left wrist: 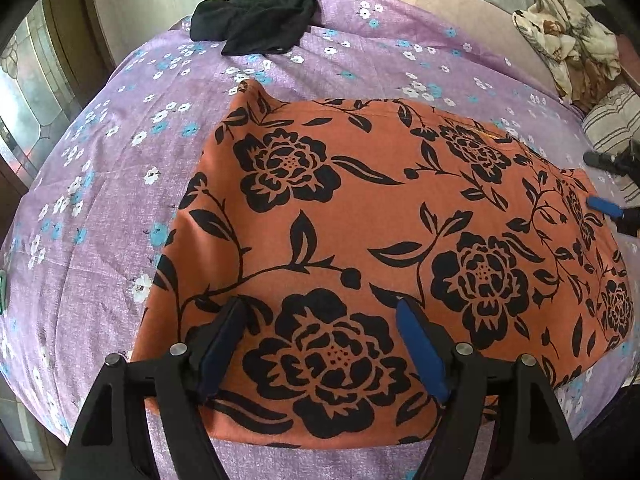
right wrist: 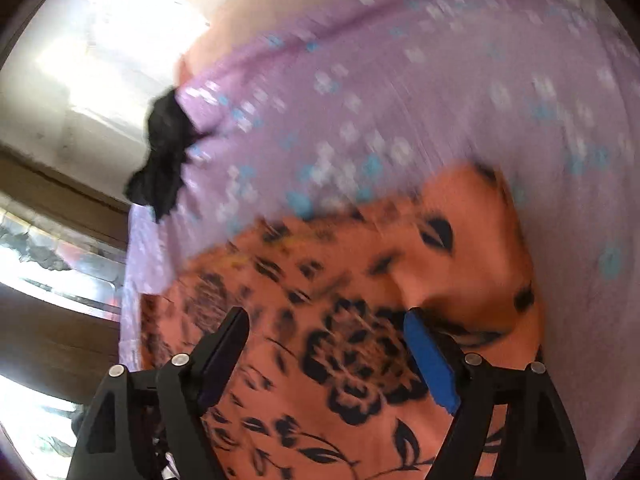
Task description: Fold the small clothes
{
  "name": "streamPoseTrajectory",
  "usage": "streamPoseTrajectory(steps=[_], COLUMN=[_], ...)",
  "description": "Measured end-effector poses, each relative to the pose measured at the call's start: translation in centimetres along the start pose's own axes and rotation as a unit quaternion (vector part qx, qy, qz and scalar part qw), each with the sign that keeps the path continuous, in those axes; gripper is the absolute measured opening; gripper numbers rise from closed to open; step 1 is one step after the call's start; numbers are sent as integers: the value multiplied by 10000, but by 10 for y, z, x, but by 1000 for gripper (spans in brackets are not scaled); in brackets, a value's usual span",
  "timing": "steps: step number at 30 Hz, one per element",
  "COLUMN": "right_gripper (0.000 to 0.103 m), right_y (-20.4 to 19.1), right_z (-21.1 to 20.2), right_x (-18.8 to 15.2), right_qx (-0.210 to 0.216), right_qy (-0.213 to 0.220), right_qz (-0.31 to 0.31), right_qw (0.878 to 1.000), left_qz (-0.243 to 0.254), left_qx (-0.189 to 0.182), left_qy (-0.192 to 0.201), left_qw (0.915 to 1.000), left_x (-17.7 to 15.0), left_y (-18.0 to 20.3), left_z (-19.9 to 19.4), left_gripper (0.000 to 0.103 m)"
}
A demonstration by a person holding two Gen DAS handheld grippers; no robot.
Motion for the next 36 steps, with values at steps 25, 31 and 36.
streamPoseTrajectory(steps=[25, 31, 36], right_gripper=[80, 8, 8], right_y=[81, 83, 80], right_z=[-97, -95, -101], right_x=[-141, -121, -128], right_qx=[489, 333, -174], right_qy=[455, 583, 380], right_qz=[2170, 2043, 1332], right_qw=[9739, 9766, 9902], left_qz=[-128, 61, 127], left_qx=[-162, -169, -109], left_qy=[139, 140, 335], left_qw=[9997, 9997, 9993], left_x=[-25, -26, -21], left_y=[28, 44, 47], left_z=[-34, -38, -39], left_gripper=[79, 79, 79])
Point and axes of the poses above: each gripper's, at about its wrist camera, not at the fingertips, and z roughly the way its jaws point, y to its right, x to its top, the point moved 8 cm from there along z, roughly the way its jaws point, and after that the axes turned 6 degrees about y, right-handed, at the moved point
